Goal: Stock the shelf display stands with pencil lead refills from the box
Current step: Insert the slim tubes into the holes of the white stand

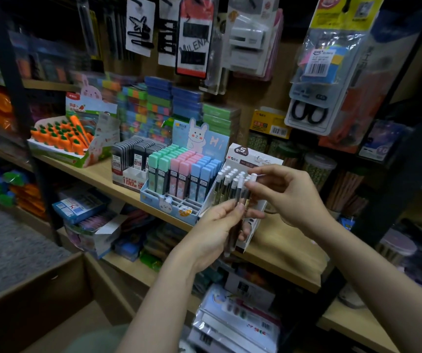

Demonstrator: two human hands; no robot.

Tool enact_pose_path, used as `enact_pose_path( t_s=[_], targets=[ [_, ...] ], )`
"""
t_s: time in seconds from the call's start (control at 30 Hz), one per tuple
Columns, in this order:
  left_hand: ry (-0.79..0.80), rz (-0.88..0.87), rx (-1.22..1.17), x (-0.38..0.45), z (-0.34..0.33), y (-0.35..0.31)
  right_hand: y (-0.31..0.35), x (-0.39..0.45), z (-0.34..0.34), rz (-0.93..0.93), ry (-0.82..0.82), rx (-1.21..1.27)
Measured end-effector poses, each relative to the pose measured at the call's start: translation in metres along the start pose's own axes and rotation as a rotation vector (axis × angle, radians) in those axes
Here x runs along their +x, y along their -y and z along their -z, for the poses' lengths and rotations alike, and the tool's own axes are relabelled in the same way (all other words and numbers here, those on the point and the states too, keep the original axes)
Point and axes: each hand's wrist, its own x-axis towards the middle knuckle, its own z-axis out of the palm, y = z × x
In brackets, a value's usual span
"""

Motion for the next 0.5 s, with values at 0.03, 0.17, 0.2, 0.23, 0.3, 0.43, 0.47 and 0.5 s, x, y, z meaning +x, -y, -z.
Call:
enact_pose_path(
  t_s=[0.03, 0.17, 0.2, 0.23, 0.3, 0.43, 0.47, 0.5],
  targets=[
    [-0.012, -0.008, -0.016, 0.001, -0.001, 0.000, 0.003, -0.001, 0.002, 0.007, -0.001, 0.014],
    [-0.278, -0.111, 0.131, 0.004, 0.007, -0.001, 0.015, 0.001, 0.028, 0.073, -0.177, -0.087],
    [-0.344, -0.128, 0.177, 0.004, 0.009, -0.001, 0.015, 0.003, 0.034, 0.099, -0.219, -0.192],
    [-0.382, -0.132, 0.225, 0.004, 0.010, -0.001, 0.014, 0.004, 0.036, 0.116, -0.250, -0.282],
    [-0.395, -0.107, 0.282, 0.004, 0.011, 0.001, 0.007, 0.005, 0.031, 0.142, -0.263, -0.381],
    [-0.407, -0.060, 0.232, 0.005, 0.009, 0.004, -0.013, 0.010, 0.013, 0.139, -0.252, -0.441],
    [-0.402, -0.062, 0.232, 0.005, 0.011, 0.005, -0.018, 0.010, 0.011, 0.132, -0.250, -0.450],
    [-0.391, -0.073, 0.211, 0.004, 0.012, 0.006, -0.021, 0.010, 0.009, 0.125, -0.248, -0.457]
  ],
)
